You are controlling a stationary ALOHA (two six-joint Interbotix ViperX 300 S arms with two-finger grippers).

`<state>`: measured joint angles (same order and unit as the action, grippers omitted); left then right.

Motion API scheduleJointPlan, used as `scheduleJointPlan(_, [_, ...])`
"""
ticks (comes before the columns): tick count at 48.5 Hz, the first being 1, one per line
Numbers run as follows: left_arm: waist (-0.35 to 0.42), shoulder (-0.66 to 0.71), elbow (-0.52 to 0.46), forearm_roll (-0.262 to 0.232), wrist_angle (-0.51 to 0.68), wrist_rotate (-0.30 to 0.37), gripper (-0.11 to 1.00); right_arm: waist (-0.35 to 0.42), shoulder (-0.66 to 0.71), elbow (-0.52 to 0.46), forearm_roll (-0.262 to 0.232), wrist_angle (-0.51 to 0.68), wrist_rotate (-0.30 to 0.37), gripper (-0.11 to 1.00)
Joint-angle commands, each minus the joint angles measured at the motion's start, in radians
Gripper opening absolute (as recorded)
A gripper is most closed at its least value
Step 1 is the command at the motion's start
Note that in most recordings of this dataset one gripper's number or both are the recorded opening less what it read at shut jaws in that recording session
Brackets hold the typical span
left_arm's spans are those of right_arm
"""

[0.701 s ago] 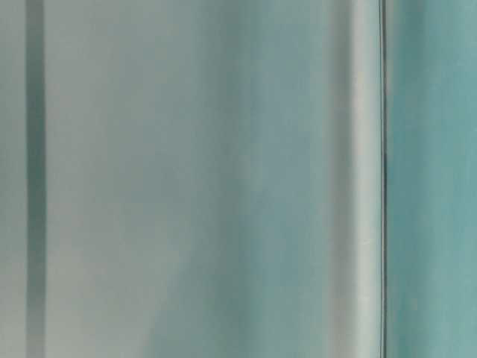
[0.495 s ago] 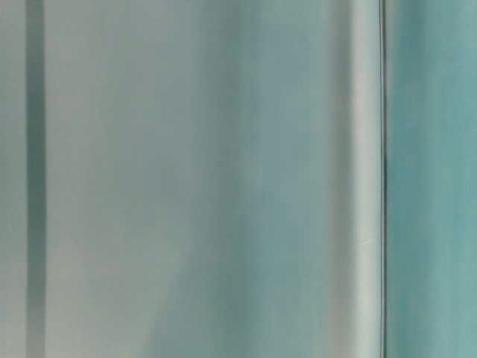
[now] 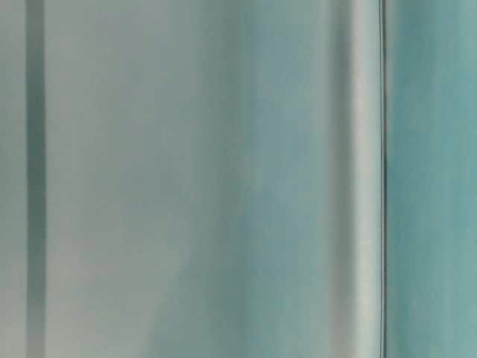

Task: Insert the USB using both arms.
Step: 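Lower both open grippers toward the two black USB cable ends on the table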

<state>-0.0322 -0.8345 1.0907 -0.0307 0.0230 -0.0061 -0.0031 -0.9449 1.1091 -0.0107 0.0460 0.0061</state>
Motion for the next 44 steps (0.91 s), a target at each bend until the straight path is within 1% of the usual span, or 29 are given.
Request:
scheduleJointPlan(1, [0.008,0.035,-0.048,-0.018,0.04,-0.029,0.0,0.0,0.031,-0.057,0.003,0.074,0.018,0.0])
scheduleJointPlan(4, [0.018,0.057,-0.054,-0.023,0.043,-0.057,0.0,0.0,0.057,-0.074,0.002,0.129,0.055,0.0])
scheduleJointPlan(8, [0.023,0.071,-0.052,-0.023,0.049,-0.067,0.0,0.0,0.1,-0.089,-0.002,0.179,0.094,0.0])
scheduleJointPlan(15, [0.023,0.075,-0.049,-0.018,0.055,-0.066,0.05,0.0,0.167,-0.118,0.0,0.189,0.095,0.0])
scheduleJointPlan(20, [0.023,0.075,-0.049,-0.018,0.069,-0.066,0.11,0.0,0.201,-0.13,0.0,0.196,0.095,0.0])
scheduleJointPlan(26, [0.023,0.075,-0.049,-0.018,0.086,-0.066,0.32,0.0,0.218,-0.129,-0.002,0.21,0.097,0.0])
scheduleJointPlan(31, [0.023,0.075,-0.049,-0.018,0.114,-0.067,0.52,0.0,0.218,-0.127,-0.002,0.215,0.097,0.0])
scheduleJointPlan(34, [0.023,0.077,-0.049,-0.018,0.127,-0.066,0.62,-0.002,0.218,-0.129,0.0,0.216,0.1,0.0])
scheduleJointPlan(37, [0.023,0.081,-0.049,-0.018,0.129,-0.064,0.66,0.0,0.218,-0.129,0.0,0.224,0.103,0.0])
scheduleJointPlan(44, [0.023,0.104,-0.049,-0.015,0.129,-0.057,0.65,0.0,0.23,-0.126,0.0,0.258,0.121,0.01])
